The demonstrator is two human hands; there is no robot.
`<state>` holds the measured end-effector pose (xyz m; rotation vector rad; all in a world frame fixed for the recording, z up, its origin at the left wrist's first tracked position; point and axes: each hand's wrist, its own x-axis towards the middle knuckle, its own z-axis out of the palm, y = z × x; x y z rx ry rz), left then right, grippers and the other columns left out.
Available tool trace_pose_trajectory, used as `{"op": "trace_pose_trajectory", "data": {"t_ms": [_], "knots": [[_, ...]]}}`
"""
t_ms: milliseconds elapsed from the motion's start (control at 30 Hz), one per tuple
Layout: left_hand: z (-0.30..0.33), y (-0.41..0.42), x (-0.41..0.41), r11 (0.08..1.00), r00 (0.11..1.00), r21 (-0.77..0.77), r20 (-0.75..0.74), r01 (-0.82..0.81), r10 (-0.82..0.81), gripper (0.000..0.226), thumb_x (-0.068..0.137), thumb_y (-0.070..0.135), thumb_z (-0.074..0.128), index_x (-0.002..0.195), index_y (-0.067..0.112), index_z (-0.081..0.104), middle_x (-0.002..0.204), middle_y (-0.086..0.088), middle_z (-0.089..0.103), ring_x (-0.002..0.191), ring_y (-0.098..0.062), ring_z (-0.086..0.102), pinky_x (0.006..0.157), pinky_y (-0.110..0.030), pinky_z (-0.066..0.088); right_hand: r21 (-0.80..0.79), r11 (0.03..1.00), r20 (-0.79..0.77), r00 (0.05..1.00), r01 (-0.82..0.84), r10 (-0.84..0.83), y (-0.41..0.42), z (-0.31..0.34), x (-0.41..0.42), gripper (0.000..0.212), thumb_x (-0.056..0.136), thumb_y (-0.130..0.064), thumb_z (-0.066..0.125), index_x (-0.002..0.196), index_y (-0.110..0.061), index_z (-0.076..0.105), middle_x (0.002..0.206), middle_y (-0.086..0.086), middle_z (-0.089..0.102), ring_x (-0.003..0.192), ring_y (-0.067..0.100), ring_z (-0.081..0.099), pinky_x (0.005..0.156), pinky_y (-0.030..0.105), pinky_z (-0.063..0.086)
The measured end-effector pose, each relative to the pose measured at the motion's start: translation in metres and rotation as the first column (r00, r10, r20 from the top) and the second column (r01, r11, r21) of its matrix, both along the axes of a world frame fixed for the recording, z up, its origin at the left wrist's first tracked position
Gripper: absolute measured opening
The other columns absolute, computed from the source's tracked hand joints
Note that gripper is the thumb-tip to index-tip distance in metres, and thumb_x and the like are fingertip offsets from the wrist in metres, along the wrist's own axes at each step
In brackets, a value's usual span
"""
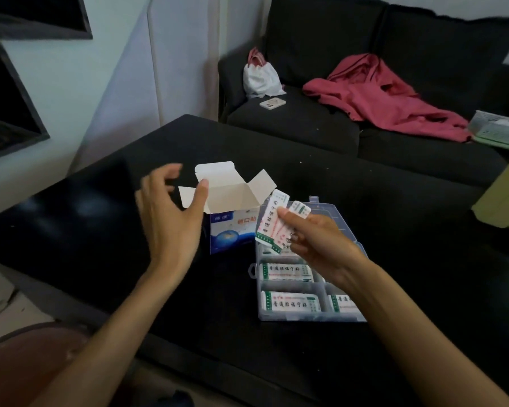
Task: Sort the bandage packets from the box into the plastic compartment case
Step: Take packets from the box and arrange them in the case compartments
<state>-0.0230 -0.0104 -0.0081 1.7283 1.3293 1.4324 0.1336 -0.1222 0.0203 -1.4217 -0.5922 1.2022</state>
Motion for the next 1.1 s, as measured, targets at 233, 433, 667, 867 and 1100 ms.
{"op": "trace_pose_trajectory", "data": {"t_ms": [233, 433, 667, 867, 1100], "knots": [[0.009, -0.041, 0.023, 0.667, 0.746, -0.385, 0.094, 0.638, -0.659, 0.008, 0.083, 0.025, 0.069, 0.091, 0.022, 0.071, 0.082, 0.007, 0.073, 0.068, 0.002, 0.067, 0.052, -0.007, 0.044, 0.002, 1.0, -0.001, 1.0, 0.002, -0.002, -0.014, -0.003, 0.009, 0.019, 0.091, -0.022, 0.057, 0.082, -0.005, 0.063, 0.06, 0.0, 0.062, 0.045, 0.003, 0.053, 0.042, 0.01, 0.039], [0.006, -0.034, 0.025, 0.69, 0.788, -0.402, 0.158, 0.601, -0.595, 0.014, 0.087, 0.017, 0.065, 0.1, 0.016, 0.071, 0.083, 0.007, 0.071, 0.06, 0.009, 0.062, 0.045, -0.004, 0.038, 0.123, 0.965, 0.269, 0.928, 0.232, -0.258, -0.02, -0.006, 0.02, 0.018, 0.082, -0.019, 0.067, 0.1, -0.019, 0.065, 0.079, 0.003, 0.07, 0.064, 0.008, 0.067, 0.056, 0.015, 0.051], [0.004, -0.035, 0.026, 0.535, 0.665, -0.533, 0.072, 0.655, -0.743, 0.012, 0.09, 0.024, 0.061, 0.094, 0.031, 0.07, 0.082, 0.014, 0.072, 0.068, 0.008, 0.062, 0.05, -0.007, 0.039, 0.355, 0.924, 0.507, 0.8, 0.145, -0.32, -0.022, -0.01, 0.017, 0.029, 0.075, -0.012, 0.073, 0.098, -0.014, 0.057, 0.081, 0.004, 0.07, 0.073, 0.011, 0.071, 0.059, 0.02, 0.056], [0.005, -0.037, 0.028, 0.479, 0.619, -0.525, 0.121, 0.703, -0.776, 0.009, 0.087, 0.029, 0.063, 0.092, 0.032, 0.07, 0.082, 0.015, 0.073, 0.072, 0.009, 0.064, 0.051, -0.005, 0.041, 0.47, 0.881, 0.657, 0.643, 0.058, -0.393, -0.017, -0.027, 0.01, 0.033, 0.073, -0.016, 0.077, 0.099, -0.013, 0.057, 0.084, -0.002, 0.065, 0.071, 0.007, 0.068, 0.06, 0.022, 0.057], [-0.004, -0.032, 0.033, 0.665, 0.648, -0.315, -0.172, 0.677, -0.742, 0.015, 0.088, 0.026, 0.062, 0.097, 0.037, 0.069, 0.09, 0.023, 0.068, 0.089, 0.006, 0.062, 0.078, -0.018, 0.049, 0.149, 0.989, 0.786, 0.607, -0.007, -0.114, -0.015, -0.014, 0.032, 0.036, 0.085, -0.04, 0.061, 0.119, -0.035, 0.052, 0.11, -0.014, 0.052, 0.1, 0.004, 0.053, 0.074, 0.017, 0.046]]}}
